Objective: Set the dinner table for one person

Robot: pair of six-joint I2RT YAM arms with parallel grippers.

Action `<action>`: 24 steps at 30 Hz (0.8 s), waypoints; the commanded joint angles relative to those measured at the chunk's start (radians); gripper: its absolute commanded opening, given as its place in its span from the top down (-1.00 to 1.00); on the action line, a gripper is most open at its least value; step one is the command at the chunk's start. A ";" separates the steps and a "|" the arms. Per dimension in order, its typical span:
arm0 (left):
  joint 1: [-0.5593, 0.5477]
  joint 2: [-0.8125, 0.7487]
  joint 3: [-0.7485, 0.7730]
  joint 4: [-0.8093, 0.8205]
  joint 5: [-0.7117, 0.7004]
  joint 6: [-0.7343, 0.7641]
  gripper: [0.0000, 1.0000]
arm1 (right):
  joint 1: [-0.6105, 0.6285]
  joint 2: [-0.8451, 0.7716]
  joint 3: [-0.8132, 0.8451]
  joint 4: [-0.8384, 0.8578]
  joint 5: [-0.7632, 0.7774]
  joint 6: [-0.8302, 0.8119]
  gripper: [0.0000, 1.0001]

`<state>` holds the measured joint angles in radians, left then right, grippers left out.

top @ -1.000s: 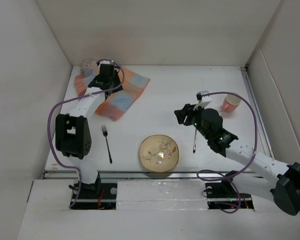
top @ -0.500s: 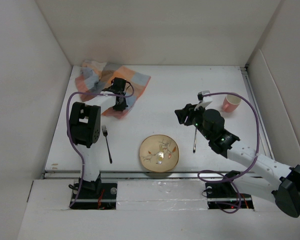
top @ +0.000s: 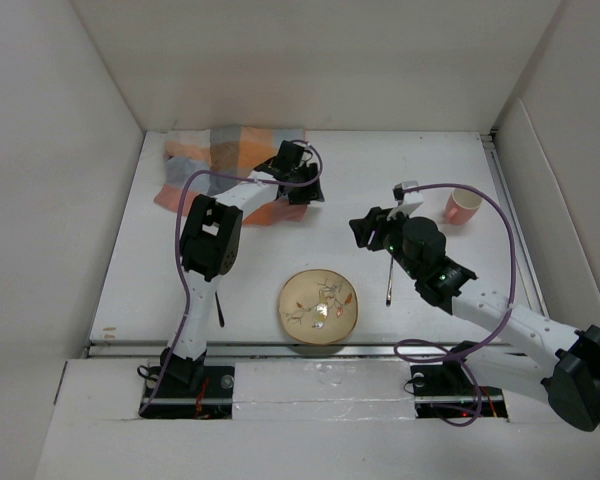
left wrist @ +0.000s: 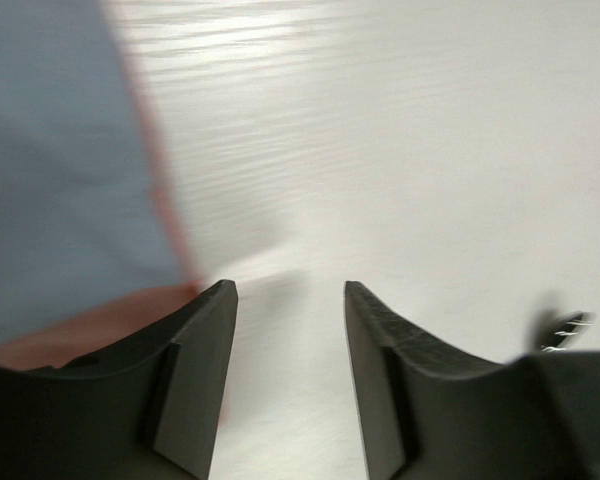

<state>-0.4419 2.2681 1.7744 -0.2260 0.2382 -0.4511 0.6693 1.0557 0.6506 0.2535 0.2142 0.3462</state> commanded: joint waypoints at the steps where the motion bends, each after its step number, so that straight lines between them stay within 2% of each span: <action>1: -0.027 -0.027 0.108 0.049 0.088 -0.047 0.06 | 0.009 0.018 0.049 0.029 0.036 -0.016 -0.08; 3: -0.027 -0.083 0.086 0.063 0.035 -0.049 -0.08 | 0.009 0.024 0.050 0.029 0.036 -0.016 -0.08; 4: -0.027 -0.120 0.009 0.110 0.012 -0.044 -0.13 | 0.009 0.032 0.050 0.027 0.034 -0.018 -0.08; 6: 0.021 -0.264 -0.105 0.167 -0.063 -0.043 -0.11 | 0.009 0.033 0.052 0.029 0.024 -0.016 -0.06; 7: 0.037 -0.318 -0.230 0.218 -0.101 -0.043 -0.06 | 0.009 0.035 0.053 0.030 0.019 -0.015 0.01; 9: 0.099 -0.488 -0.361 0.273 -0.228 -0.060 -0.01 | 0.009 0.039 0.053 0.038 0.002 -0.016 0.70; 10: 0.127 -0.536 -0.489 0.324 -0.276 -0.072 0.08 | 0.009 0.046 0.055 0.036 -0.001 -0.016 0.95; 11: 0.188 -0.655 -0.589 0.347 -0.298 -0.108 0.14 | 0.009 0.065 0.063 0.035 -0.012 -0.016 1.00; 12: 0.219 -0.656 -0.640 0.362 -0.290 -0.130 0.14 | 0.009 0.078 0.067 0.035 -0.018 -0.016 1.00; 14: 0.258 -0.767 -0.735 0.417 -0.261 -0.167 0.26 | 0.009 0.136 0.075 0.050 -0.022 -0.012 1.00; 15: 0.258 -0.807 -0.804 0.454 -0.275 -0.182 0.27 | 0.009 0.160 0.084 0.059 -0.038 -0.009 0.90; 16: 0.241 -0.878 -0.829 0.468 -0.287 -0.182 0.41 | 0.009 0.190 0.098 0.066 -0.047 -0.009 0.59; 17: 0.232 -0.915 -0.848 0.471 -0.303 -0.184 0.54 | 0.009 0.220 0.113 0.066 -0.047 -0.007 0.41; 19: 0.213 -1.011 -0.894 0.478 -0.326 -0.193 1.00 | 0.009 0.338 0.190 0.038 -0.071 0.014 0.11; 20: 0.213 -1.042 -0.908 0.484 -0.306 -0.202 1.00 | 0.009 0.381 0.222 0.029 -0.088 0.025 -0.04; 23: 0.213 -1.157 -0.949 0.488 -0.264 -0.204 1.00 | -0.016 0.568 0.372 0.013 -0.145 0.078 -0.13; 24: 0.213 -1.203 -0.942 0.425 -0.252 -0.184 1.00 | -0.033 0.661 0.452 0.003 -0.206 0.115 -0.15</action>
<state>-0.2394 1.1736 0.8299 0.1890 -0.0345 -0.6361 0.6643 1.5837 0.9375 0.2470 0.1192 0.3843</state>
